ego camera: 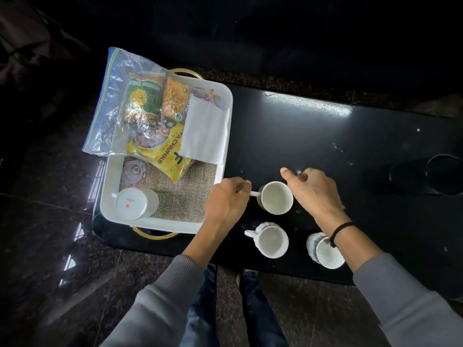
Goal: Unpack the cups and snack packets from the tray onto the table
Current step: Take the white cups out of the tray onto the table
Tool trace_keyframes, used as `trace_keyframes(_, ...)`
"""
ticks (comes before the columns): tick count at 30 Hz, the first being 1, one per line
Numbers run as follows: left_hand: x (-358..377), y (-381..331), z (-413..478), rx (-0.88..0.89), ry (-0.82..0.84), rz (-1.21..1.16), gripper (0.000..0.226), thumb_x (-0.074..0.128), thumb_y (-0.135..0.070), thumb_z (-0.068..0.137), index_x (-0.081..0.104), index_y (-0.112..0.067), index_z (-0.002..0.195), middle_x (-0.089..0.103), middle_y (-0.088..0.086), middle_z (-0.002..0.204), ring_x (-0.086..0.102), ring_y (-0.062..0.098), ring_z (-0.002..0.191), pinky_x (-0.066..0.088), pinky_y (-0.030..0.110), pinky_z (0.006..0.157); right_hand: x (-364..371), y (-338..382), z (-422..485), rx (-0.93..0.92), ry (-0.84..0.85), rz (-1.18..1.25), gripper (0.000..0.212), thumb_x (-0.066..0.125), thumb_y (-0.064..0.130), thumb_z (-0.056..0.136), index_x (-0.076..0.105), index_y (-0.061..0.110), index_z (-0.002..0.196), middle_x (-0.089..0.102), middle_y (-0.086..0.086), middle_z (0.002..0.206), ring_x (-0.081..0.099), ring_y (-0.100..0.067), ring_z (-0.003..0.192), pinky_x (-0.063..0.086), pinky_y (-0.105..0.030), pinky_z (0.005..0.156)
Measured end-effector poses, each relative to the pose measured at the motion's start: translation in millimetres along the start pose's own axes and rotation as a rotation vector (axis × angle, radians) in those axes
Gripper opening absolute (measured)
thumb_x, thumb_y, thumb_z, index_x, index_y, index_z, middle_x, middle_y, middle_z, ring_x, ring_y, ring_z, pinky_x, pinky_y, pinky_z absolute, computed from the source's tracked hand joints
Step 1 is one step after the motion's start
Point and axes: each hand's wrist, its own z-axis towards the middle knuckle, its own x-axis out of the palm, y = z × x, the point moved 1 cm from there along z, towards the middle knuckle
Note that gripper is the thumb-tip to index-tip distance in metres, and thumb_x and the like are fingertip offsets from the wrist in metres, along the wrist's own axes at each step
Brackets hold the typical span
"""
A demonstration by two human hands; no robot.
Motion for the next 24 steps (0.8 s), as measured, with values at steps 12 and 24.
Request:
trace_keyframes(12,-88,18,-25,0.182,-0.186,0.145,0.019,0.059,-0.029,0.096,0.073,-0.027,0.107,0.075,-0.01,0.105,0.069,0.013,0.102,0.055,0.038,0.085,45,90,-39,-0.397,0.121,-0.117,0.028,0.059,0.05,0.092,0.065,0.024,0.084,0.072,0.005,0.077,0.066,-0.023,0.085,0.057,-0.038,0.076)
trace_keyframes(24,-169,109,-35,0.178,-0.317,0.482,0.069,0.083,-0.049,0.072,0.06,-0.024,0.132,0.06,-0.001,0.135,0.052,0.025,0.125,0.041,0.045,0.098,142,151,-77,-0.715,0.506,-0.191,0.02,0.075,0.021,0.085,0.067,0.019,0.103,0.073,0.007,0.096,0.069,-0.013,0.092,0.059,-0.038,0.088)
